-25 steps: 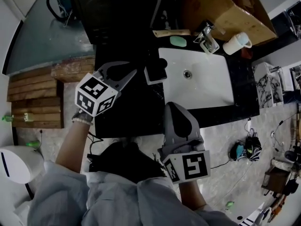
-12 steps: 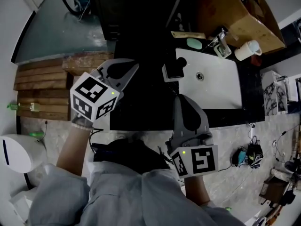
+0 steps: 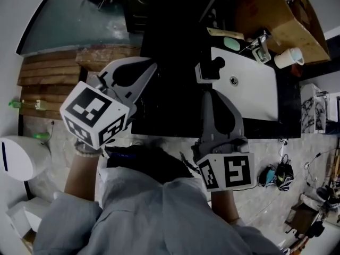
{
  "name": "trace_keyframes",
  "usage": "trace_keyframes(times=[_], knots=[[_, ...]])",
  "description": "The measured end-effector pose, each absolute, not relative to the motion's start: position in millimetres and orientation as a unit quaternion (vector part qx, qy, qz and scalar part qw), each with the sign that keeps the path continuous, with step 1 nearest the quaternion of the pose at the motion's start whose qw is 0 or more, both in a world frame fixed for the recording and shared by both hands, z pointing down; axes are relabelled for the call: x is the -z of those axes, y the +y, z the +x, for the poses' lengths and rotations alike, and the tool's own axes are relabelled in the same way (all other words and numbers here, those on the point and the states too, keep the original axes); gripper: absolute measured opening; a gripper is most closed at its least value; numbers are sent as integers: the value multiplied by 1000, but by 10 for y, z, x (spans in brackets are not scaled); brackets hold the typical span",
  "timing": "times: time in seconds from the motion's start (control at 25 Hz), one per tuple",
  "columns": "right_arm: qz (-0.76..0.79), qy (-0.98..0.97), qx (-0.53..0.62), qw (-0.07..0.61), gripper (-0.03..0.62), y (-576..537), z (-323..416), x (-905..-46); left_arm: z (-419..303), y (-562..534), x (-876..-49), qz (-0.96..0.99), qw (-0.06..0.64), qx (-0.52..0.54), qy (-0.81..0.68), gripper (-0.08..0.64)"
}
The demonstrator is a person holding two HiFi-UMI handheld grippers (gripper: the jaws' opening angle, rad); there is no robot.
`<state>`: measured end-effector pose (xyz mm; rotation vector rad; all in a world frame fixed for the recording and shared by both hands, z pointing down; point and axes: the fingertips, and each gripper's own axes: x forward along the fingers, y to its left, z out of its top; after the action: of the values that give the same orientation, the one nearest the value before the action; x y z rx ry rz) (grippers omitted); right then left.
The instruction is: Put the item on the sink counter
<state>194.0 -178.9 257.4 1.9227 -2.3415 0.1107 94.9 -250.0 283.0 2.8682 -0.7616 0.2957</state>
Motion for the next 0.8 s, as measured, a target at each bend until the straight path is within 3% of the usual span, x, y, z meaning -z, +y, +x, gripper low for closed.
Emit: trace_keyframes(times=[0.8], knots=[[593, -803, -19, 53, -3, -1878, 1627, -2482, 597, -2157, -2550, 950, 71, -81, -294, 6]])
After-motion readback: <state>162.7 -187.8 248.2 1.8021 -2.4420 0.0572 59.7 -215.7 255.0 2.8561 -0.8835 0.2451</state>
